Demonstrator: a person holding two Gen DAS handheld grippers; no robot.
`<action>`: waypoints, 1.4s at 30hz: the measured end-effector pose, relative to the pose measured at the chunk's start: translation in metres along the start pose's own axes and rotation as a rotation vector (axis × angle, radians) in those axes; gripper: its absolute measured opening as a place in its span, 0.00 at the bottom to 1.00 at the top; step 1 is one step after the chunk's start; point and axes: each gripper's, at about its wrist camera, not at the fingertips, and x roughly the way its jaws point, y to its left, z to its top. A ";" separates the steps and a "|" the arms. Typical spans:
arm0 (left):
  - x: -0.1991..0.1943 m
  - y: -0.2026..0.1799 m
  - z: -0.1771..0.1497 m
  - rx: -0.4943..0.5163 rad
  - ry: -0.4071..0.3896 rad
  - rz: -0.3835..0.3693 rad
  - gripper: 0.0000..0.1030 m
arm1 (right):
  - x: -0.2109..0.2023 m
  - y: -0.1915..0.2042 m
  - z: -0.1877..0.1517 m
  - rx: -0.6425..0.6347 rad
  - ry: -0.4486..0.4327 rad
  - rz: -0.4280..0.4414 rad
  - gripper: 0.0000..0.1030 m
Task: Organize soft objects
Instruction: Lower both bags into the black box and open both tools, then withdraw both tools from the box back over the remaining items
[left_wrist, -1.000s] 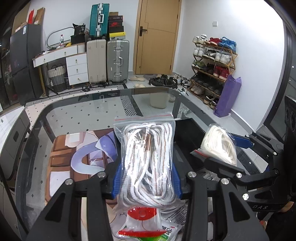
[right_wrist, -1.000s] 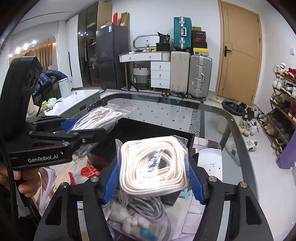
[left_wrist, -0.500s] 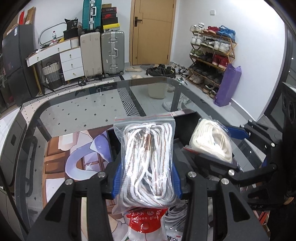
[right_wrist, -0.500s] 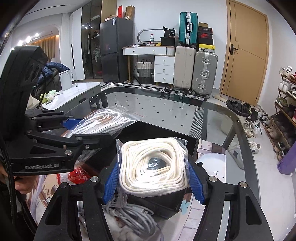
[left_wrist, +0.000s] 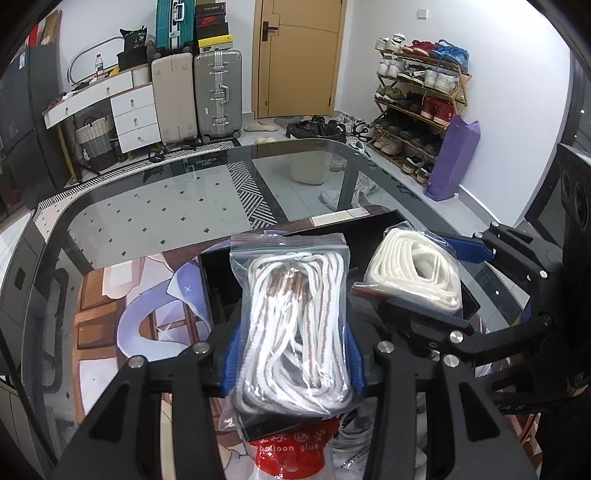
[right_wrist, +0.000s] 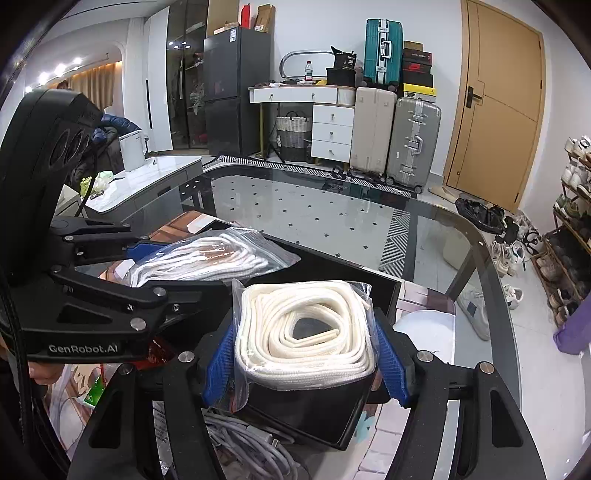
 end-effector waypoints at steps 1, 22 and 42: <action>0.001 0.001 0.000 -0.001 0.001 -0.002 0.44 | 0.001 0.000 0.000 -0.001 0.001 0.000 0.67; -0.026 -0.002 -0.001 0.016 -0.068 -0.004 0.88 | -0.025 -0.009 -0.005 -0.003 -0.036 -0.038 0.95; -0.085 0.016 -0.067 -0.124 -0.198 0.048 1.00 | -0.082 0.002 -0.084 0.236 -0.026 -0.087 0.99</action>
